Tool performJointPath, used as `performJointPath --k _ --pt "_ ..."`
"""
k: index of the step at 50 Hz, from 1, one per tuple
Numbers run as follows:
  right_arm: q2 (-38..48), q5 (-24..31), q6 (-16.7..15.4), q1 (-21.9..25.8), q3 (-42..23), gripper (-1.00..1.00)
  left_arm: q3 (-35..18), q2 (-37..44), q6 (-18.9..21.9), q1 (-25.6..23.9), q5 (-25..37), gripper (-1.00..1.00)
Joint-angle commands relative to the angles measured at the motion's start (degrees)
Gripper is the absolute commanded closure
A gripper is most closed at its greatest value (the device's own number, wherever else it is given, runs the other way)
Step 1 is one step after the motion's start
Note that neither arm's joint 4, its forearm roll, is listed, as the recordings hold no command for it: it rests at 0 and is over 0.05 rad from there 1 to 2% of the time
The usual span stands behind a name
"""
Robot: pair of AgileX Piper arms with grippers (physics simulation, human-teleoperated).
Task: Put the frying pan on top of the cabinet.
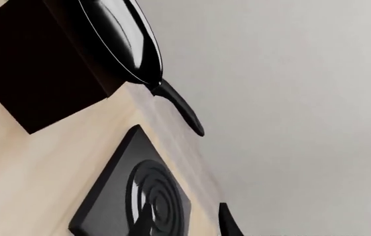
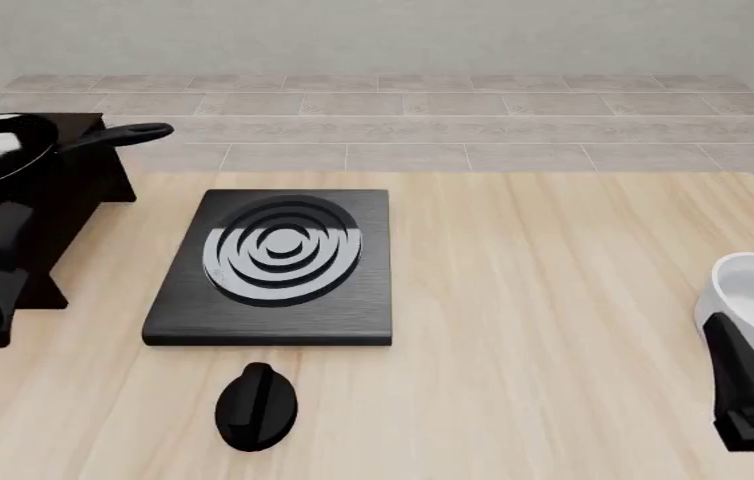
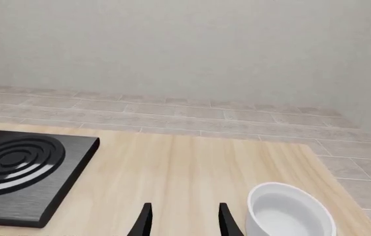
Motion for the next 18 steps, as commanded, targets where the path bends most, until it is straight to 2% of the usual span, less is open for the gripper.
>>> performJointPath --k 1,6,7,12,18 --pt "-1.36 0.26 -0.09 0.11 0.90 -1.00 4.67 -17.22 2.33 0.16 14.28 -1.00" --pt "-2.35 0.92 -0.12 0.09 1.15 -1.00 5.94 -25.56 3.10 -0.14 22.13 -1.00" --pt "-2.60 1.11 -0.12 0.07 1.17 -1.00 5.65 -26.94 4.26 0.07 24.08 -1.00" --pt "-2.76 1.14 -0.21 0.13 1.26 -1.00 6.42 -31.70 5.78 -0.28 28.69 -1.00" --pt "-2.75 1.12 -0.26 0.17 1.30 -1.00 7.01 -36.84 10.07 -1.25 33.26 -1.00"
